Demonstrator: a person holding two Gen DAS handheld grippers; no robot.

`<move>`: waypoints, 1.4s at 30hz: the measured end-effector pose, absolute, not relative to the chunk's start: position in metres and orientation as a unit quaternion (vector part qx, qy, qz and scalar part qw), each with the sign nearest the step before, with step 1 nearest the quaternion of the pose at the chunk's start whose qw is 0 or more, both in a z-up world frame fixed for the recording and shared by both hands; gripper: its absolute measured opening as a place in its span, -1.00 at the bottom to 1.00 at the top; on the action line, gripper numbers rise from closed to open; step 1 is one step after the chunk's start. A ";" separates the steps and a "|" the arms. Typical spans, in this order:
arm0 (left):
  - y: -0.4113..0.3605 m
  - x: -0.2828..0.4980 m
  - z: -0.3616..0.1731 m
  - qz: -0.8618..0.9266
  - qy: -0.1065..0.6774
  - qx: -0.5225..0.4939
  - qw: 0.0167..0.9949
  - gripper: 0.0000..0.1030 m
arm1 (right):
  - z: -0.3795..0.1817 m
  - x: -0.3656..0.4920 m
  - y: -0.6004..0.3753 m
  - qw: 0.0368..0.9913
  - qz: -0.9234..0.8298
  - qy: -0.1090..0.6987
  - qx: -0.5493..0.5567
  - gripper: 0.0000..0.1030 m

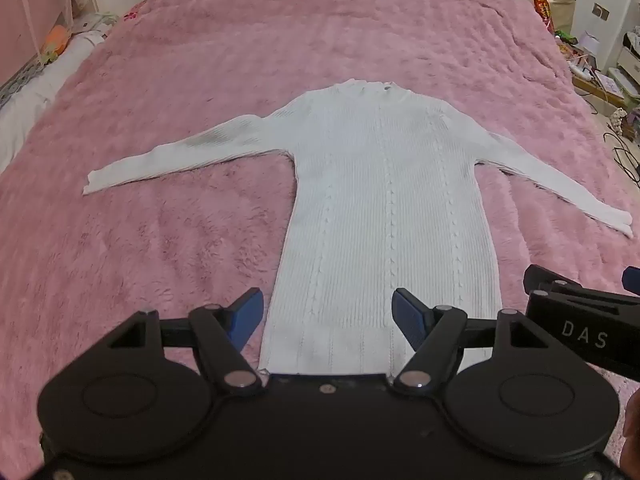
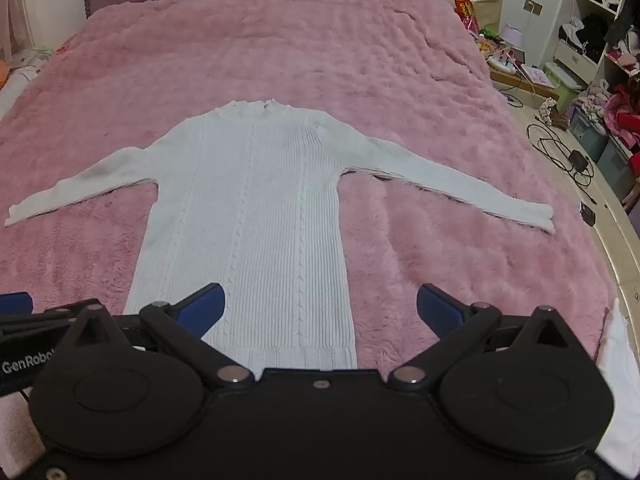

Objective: Fold small clothes

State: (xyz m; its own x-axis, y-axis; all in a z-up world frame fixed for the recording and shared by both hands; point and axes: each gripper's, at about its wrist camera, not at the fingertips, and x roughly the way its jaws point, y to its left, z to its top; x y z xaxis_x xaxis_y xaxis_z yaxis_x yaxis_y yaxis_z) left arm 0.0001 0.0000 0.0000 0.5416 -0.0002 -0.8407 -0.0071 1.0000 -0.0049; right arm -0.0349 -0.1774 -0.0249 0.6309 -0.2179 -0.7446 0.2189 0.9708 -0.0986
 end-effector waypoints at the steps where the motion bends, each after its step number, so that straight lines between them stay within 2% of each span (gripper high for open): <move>1: 0.000 0.000 0.000 0.002 0.478 -0.003 0.878 0.45 | -0.025 -0.035 -0.177 0.903 -0.121 0.412 0.000 1.00; 42: 0.004 -0.001 -0.007 0.004 0.480 0.000 0.878 0.45 | -0.026 -0.035 -0.178 0.903 -0.122 0.412 -0.003 1.00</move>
